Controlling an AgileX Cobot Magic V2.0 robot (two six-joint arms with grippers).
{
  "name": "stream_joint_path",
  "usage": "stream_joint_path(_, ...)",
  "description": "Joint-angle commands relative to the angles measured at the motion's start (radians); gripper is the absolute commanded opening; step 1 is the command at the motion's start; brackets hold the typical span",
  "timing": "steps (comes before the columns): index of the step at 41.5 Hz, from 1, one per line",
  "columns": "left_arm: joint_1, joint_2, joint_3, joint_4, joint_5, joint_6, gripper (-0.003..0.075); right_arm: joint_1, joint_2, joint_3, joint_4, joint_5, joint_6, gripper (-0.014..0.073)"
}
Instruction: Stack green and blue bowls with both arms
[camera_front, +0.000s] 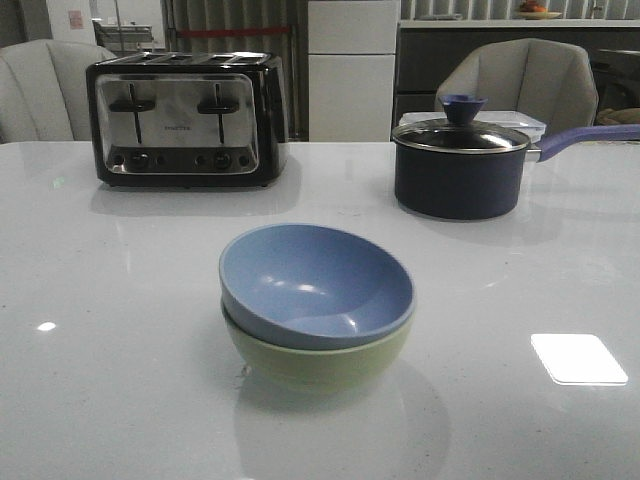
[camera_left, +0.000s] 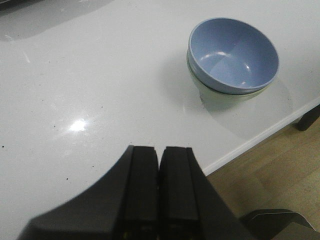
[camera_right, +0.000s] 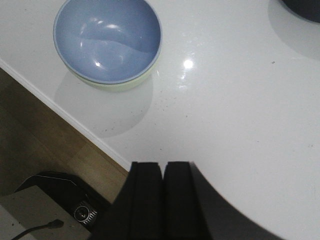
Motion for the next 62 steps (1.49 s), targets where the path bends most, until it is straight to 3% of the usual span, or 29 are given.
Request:
stream_joint_path(1, 0.028, -0.041, -0.012, -0.007, -0.088, -0.008, 0.0093, -0.005, -0.001, -0.027, 0.000, -0.057, -0.004, 0.0053)
stream_joint_path(6, 0.147, -0.145, 0.058, 0.009, -0.174, -0.008, 0.0093, -0.005, -0.001, -0.027, 0.000, -0.057, -0.004, 0.0053)
stream_joint_path(16, 0.421, -0.432, 0.380, 0.000, -0.524, -0.008, 0.0093, -0.005, -0.001, -0.027, 0.000, -0.057, -0.004, 0.0053)
stream_joint_path(23, 0.533, -0.572, 0.586, -0.044, -0.731, -0.008, 0.0093, -0.005, -0.001, -0.027, 0.000, -0.057, -0.004, 0.0053)
stream_joint_path(32, 0.542, -0.625, 0.715, -0.065, -0.894, -0.008, 0.0093, -0.005, -0.001, -0.027, 0.000, -0.057, -0.004, 0.0053)
stream_joint_path(62, 0.508, -0.622, 0.715, -0.065, -0.899, -0.008, 0.0093, -0.005, -0.001, -0.027, 0.000, -0.057, -0.004, 0.0053)
